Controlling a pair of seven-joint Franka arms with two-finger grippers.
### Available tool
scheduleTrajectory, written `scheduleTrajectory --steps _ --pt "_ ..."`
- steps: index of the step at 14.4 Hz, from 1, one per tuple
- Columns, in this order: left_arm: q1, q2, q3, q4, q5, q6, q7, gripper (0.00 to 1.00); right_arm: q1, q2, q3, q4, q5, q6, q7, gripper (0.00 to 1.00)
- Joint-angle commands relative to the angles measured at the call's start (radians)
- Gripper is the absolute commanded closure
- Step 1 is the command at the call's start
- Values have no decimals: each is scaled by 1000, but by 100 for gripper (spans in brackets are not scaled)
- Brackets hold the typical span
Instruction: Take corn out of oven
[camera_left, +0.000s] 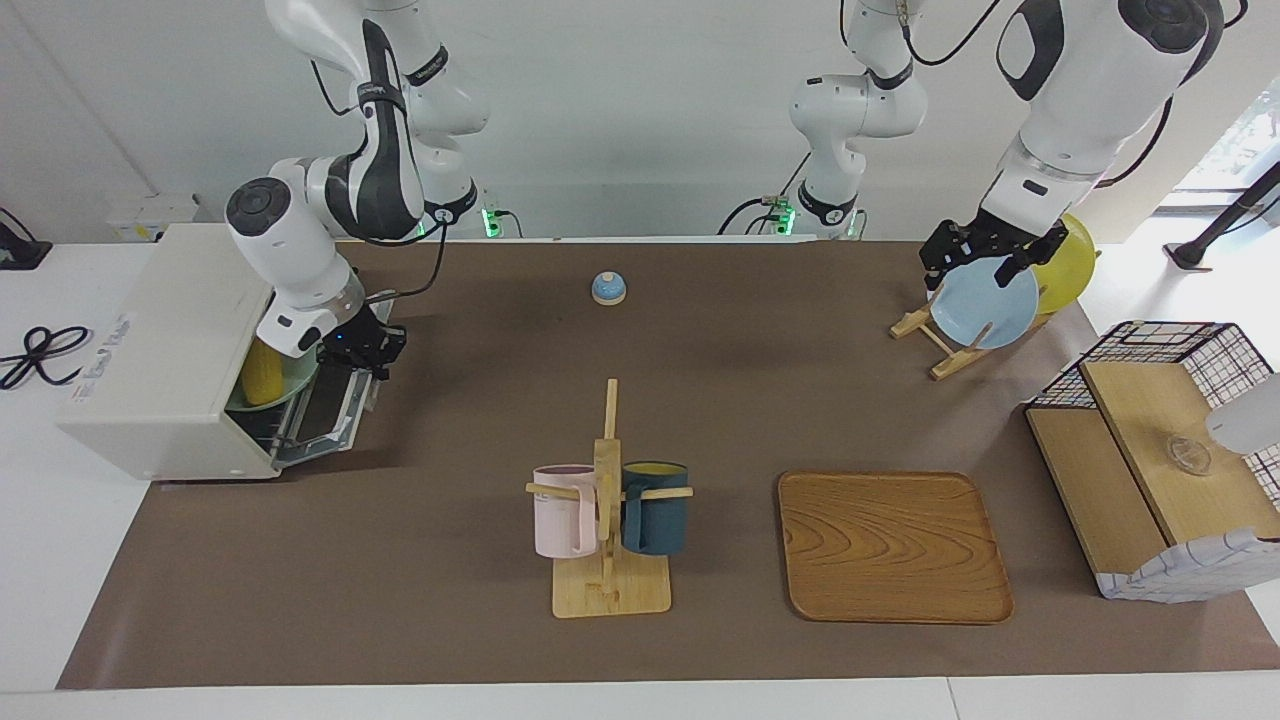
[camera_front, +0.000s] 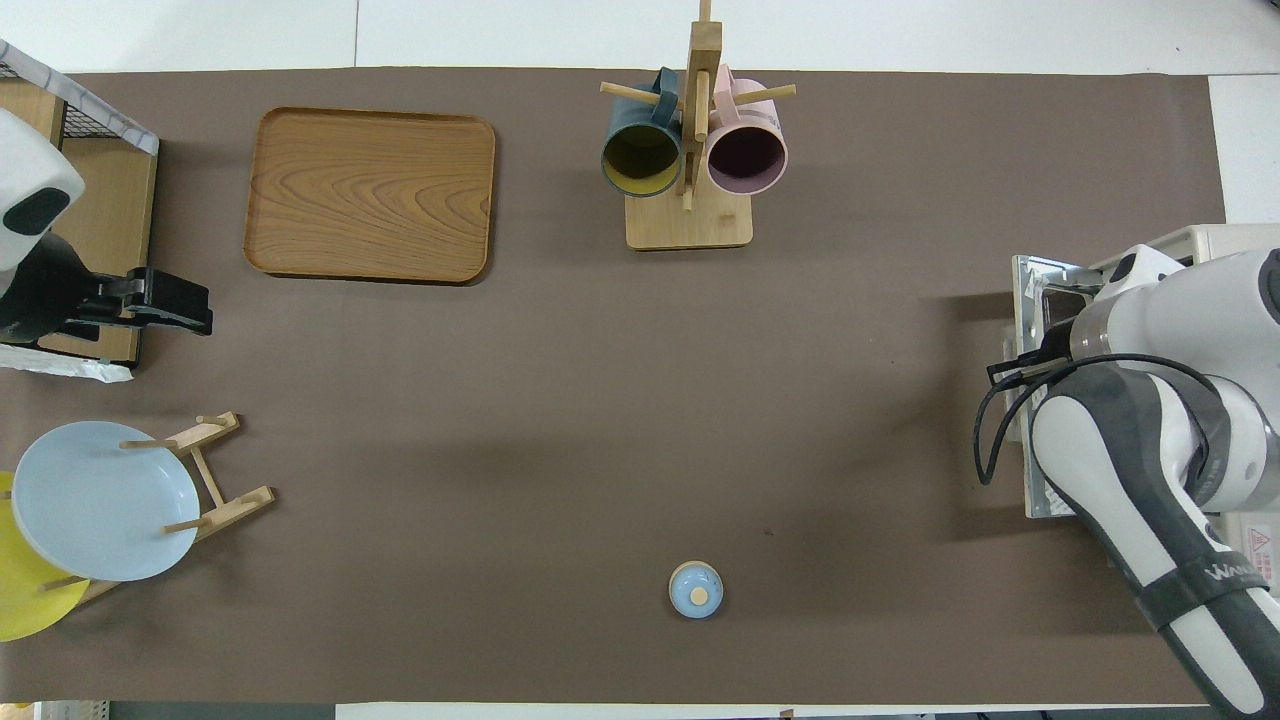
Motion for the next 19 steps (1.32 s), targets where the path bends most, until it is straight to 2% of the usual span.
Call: scheduleTrajectory --steps 1,4,8,19 --pt "14 -13 -9 -17 21 2 5 0 -43 51 -31 -32 -58 131 -14 100" --pt "14 -13 -9 -17 21 2 5 0 -39 71 -31 -60 -58 199 -14 100" --pt "14 -13 -9 -17 21 2 5 0 -40 96 -31 -60 -58 202 -14 100" --pt "14 -13 -9 -17 21 2 5 0 12 94 -28 -80 -55 226 60 100"
